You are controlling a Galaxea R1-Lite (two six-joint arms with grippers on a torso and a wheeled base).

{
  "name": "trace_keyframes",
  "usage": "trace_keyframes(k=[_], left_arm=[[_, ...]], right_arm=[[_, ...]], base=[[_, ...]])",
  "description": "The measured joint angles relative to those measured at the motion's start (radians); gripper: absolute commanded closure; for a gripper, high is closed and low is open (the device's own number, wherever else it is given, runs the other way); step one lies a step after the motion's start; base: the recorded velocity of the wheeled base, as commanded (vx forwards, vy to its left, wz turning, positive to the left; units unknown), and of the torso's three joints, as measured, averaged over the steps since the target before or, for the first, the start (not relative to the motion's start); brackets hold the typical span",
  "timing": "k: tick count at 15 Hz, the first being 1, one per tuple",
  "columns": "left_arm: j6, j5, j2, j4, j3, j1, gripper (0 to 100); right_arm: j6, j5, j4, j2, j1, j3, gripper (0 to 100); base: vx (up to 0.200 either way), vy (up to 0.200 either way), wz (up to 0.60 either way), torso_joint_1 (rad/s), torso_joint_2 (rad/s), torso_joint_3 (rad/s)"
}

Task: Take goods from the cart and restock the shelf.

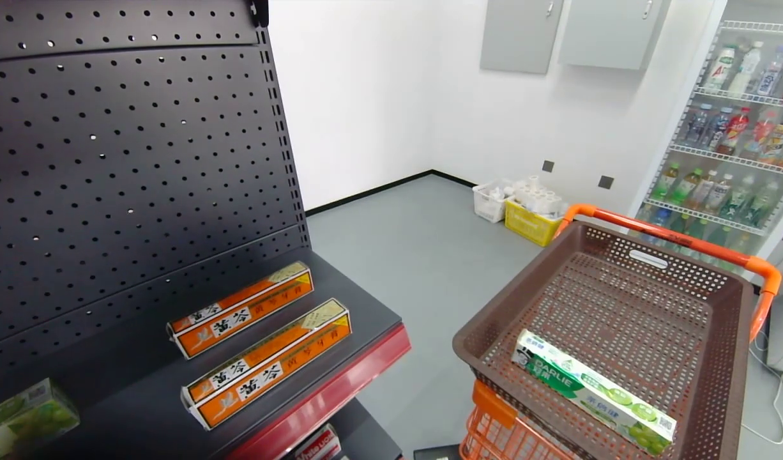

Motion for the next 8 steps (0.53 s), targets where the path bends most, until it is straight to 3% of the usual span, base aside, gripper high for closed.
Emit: trace_keyframes(k=[4, 8], left_arm=[[-0.001, 0.000, 0.000, 0.000, 0.000, 0.000, 0], [-0.001, 0.000, 0.000, 0.000, 0.000, 0.000, 0]], right_arm=[[-0.091, 0.067, -0.011, 0.292, 0.016, -0.096, 0], [-0.245, 0.089, -0.157, 0.595, 0.012, -0.131, 0]], base=[[0.000, 0.000, 0.00, 0.000, 0.00, 0.000], [0.000, 0.000, 0.00, 0.000, 0.00, 0.000]])
